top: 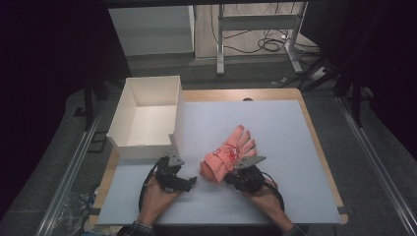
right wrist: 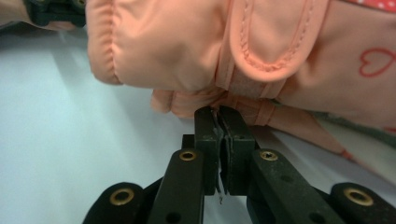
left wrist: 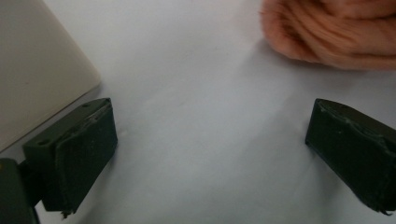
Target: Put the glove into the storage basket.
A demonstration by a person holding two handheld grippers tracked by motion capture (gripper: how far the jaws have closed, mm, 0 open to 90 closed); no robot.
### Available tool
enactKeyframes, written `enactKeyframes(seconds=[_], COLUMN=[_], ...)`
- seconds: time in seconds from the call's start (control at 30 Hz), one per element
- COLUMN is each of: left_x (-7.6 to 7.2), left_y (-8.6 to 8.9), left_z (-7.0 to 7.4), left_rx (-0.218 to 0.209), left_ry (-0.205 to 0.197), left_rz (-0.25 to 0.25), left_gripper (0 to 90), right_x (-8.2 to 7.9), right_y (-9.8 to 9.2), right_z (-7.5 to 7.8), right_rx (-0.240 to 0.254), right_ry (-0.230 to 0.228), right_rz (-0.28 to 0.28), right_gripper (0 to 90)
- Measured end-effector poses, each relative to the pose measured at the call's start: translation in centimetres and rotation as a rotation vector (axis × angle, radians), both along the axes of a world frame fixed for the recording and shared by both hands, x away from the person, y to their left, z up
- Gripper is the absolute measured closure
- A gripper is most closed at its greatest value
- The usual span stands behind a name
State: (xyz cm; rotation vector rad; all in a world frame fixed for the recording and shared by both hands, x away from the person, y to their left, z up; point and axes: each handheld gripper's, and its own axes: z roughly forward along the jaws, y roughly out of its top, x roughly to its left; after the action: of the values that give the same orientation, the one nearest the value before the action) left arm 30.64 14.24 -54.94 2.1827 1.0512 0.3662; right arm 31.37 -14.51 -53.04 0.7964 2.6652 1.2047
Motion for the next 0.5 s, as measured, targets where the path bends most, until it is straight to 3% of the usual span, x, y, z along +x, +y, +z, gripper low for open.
enactKeyframes(seconds=[0.27,0.5], left_x=[0.0,0.0], left_y=[0.0,0.0], left_z=[0.0,0.1], left_rx=[-0.001,0.000], left_ry=[0.001,0.000], left_rz=[0.001,-0.004], left_gripper=[2.1,2.7], right_x=[-0.1,-0.2], right_y=[0.5,-2.6], right_z=[0.1,0.8], right_rx=[-0.011,-0.011], right_ry=[-0.016,-0.046], right_rz=[0.000,-0.068], right_gripper=[83.0,76.4])
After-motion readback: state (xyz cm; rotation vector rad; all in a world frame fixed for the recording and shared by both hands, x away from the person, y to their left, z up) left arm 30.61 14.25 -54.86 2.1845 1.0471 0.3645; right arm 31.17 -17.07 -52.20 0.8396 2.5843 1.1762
